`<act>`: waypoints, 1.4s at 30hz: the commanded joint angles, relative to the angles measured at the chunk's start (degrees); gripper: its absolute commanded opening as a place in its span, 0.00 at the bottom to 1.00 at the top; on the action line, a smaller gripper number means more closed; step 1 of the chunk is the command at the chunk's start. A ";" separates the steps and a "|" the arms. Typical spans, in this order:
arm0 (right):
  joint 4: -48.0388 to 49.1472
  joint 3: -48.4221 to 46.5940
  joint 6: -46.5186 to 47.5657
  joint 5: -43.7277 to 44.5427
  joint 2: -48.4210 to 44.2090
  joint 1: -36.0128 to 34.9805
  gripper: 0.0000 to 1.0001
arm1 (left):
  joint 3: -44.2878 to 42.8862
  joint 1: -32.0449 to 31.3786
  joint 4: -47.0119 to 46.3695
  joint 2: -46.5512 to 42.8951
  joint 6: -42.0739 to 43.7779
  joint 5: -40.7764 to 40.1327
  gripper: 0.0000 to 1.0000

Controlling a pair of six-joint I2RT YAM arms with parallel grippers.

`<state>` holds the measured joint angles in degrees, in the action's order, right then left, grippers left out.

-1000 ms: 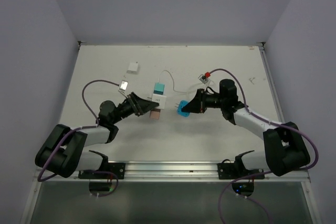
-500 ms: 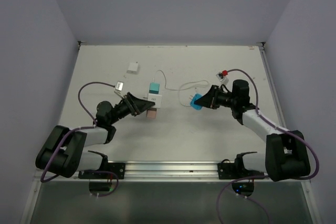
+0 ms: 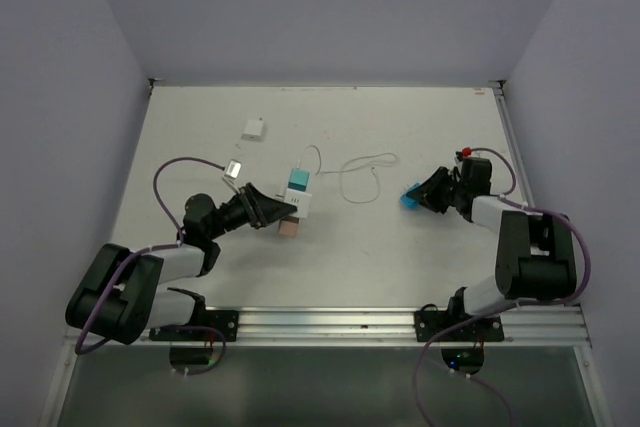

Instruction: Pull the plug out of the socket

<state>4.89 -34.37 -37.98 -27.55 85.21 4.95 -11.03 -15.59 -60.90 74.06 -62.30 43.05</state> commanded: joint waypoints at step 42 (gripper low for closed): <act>11.19 -5.09 6.69 -22.45 -16.48 -21.29 0.93 | -8.40 -11.83 -1.32 3.37 5.35 6.52 0.00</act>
<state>9.34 -37.50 -31.03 -44.64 68.31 -14.22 -16.56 -26.76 -58.63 78.15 -58.98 48.82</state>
